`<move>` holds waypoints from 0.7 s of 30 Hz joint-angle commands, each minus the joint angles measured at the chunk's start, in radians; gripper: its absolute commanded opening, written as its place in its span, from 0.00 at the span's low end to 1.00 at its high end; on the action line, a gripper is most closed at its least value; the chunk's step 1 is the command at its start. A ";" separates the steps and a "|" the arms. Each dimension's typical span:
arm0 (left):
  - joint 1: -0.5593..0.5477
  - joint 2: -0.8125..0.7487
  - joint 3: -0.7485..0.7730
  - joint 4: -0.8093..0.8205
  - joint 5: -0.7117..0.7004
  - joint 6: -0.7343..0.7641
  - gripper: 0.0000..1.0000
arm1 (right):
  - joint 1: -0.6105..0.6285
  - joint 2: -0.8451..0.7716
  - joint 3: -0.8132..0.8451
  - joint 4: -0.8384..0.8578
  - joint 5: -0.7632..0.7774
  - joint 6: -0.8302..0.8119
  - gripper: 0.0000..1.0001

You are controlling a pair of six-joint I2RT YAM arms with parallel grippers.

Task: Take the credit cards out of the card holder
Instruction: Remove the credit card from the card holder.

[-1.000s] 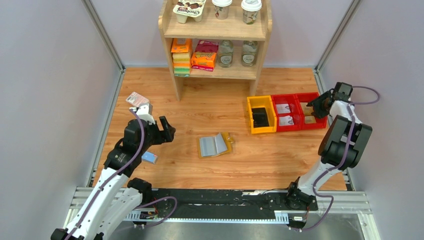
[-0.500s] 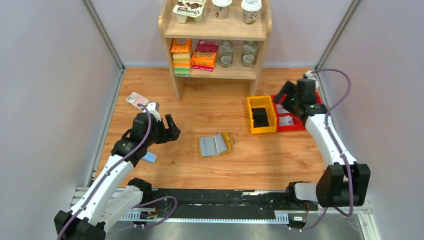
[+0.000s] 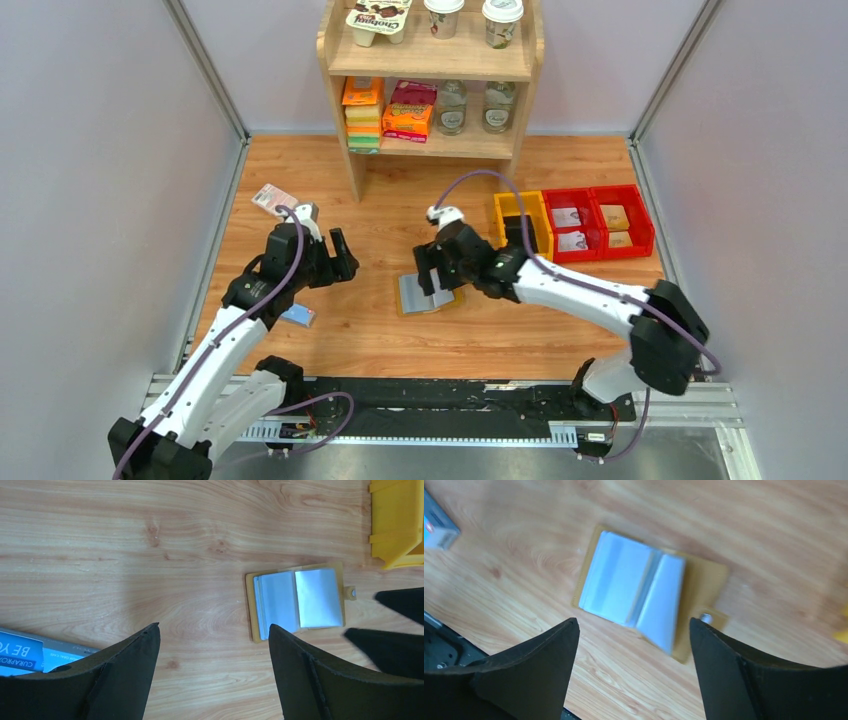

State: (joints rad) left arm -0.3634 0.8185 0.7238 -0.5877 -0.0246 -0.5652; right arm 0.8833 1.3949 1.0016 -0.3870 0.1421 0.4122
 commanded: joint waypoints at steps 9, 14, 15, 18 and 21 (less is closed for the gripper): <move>0.004 -0.116 0.008 -0.060 0.075 0.054 0.86 | 0.135 0.368 0.219 -0.067 0.068 0.036 0.86; 0.004 -0.185 -0.012 -0.075 0.109 0.054 0.86 | 0.134 0.427 0.212 -0.056 0.056 0.031 0.82; 0.004 -0.188 -0.012 -0.087 0.114 0.054 0.86 | 0.135 0.438 0.216 -0.053 0.050 0.031 0.81; 0.004 -0.208 -0.015 -0.101 0.143 0.053 0.86 | 0.140 0.463 0.218 -0.044 0.051 0.034 0.79; 0.004 -0.211 -0.029 -0.101 0.175 0.048 0.86 | 0.138 0.480 0.218 -0.062 0.076 0.039 0.77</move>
State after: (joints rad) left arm -0.3634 0.6151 0.7113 -0.6735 0.0929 -0.5285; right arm 1.0180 1.8481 1.1908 -0.4419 0.1791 0.4400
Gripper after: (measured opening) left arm 0.868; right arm 0.782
